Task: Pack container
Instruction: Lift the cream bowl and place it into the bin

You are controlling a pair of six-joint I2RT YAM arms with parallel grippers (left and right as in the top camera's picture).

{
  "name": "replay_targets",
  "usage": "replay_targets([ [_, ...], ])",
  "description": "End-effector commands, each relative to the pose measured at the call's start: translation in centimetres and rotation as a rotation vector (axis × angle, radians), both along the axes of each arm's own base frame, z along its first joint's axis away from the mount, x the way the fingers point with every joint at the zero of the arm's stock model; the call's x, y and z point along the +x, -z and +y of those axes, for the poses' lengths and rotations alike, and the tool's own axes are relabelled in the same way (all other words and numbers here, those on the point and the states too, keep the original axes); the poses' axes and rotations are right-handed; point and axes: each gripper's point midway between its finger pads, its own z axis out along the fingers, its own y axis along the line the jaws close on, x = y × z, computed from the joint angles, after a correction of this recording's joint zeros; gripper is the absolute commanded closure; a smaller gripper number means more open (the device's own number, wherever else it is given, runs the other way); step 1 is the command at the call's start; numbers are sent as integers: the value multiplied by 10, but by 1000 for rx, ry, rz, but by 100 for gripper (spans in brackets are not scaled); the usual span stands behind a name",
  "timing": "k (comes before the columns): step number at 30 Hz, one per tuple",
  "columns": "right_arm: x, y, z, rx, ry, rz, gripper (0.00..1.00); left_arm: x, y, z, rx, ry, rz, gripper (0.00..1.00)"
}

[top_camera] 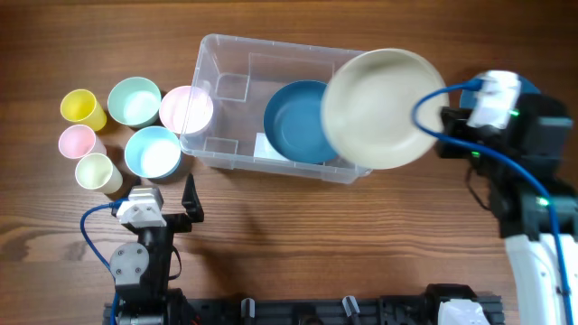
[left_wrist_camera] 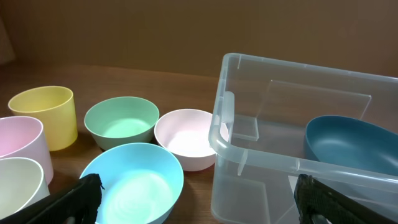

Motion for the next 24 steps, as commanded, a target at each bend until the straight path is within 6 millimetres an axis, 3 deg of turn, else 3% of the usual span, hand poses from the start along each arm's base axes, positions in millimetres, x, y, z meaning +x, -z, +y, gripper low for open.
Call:
replay_targets([
  [1, 17, 6, 51, -42, -153, -8, 96, 0, 2, -3, 14, 18, -2, 0],
  [6, 49, 41, 100, -159, -193, -1, 96, 0, 2, -3, 14, 18, -2, 0],
  [14, 84, 112, 105, -211, -67, 116, 96, 0, 2, -3, 14, 18, -2, 0],
  [24, 92, 119, 110, -202, -73, 107, 96, 0, 2, -3, 14, 18, -2, 0],
])
